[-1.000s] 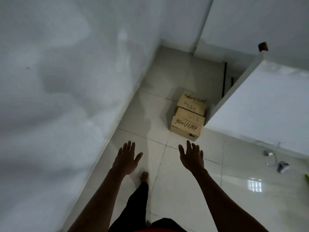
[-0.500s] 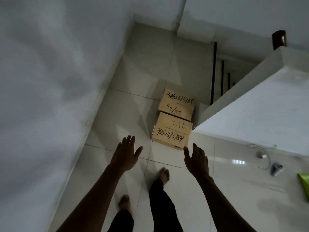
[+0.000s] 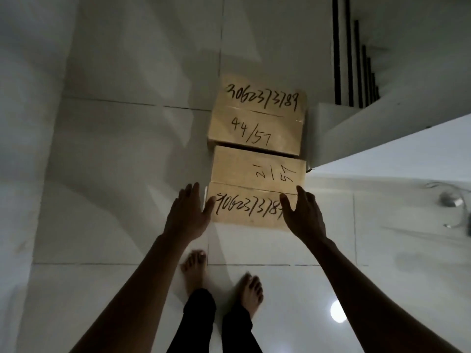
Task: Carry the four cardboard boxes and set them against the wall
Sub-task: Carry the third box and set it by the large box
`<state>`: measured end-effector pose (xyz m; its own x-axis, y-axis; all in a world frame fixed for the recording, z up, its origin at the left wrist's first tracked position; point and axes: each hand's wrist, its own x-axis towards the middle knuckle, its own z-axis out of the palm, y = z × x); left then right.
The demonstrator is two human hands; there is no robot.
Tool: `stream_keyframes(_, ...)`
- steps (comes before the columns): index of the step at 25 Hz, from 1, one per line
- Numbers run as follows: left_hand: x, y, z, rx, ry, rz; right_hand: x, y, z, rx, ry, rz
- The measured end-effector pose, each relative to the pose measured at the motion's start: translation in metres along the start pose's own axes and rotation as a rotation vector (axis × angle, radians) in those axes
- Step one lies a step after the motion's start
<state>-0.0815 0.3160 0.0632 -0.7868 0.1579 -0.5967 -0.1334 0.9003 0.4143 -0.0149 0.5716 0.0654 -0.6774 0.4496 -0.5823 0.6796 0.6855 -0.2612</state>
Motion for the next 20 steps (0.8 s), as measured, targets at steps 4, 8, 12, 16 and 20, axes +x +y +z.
stream_keyframes(4,0.085,-0.015,0.062,-0.175,-0.041,-0.112,0.075,0.038,0.049,0.203,0.08,0.28)
stream_keyframes(8,0.114,-0.014,0.103,-0.364,-0.054,-0.165,0.103,0.068,0.069,0.581,-0.117,0.423)
stream_keyframes(12,0.084,-0.003,0.082,-0.422,0.086,-0.261,0.079,0.054,0.05,0.603,-0.083,0.422)
stream_keyframes(16,-0.014,0.011,-0.017,-0.418,0.134,-0.288,-0.013,-0.005,-0.029,0.551,-0.106,0.386)
stream_keyframes(20,-0.175,0.018,-0.159,-0.417,0.239,-0.397,-0.153,-0.103,-0.153,0.421,-0.186,0.205)
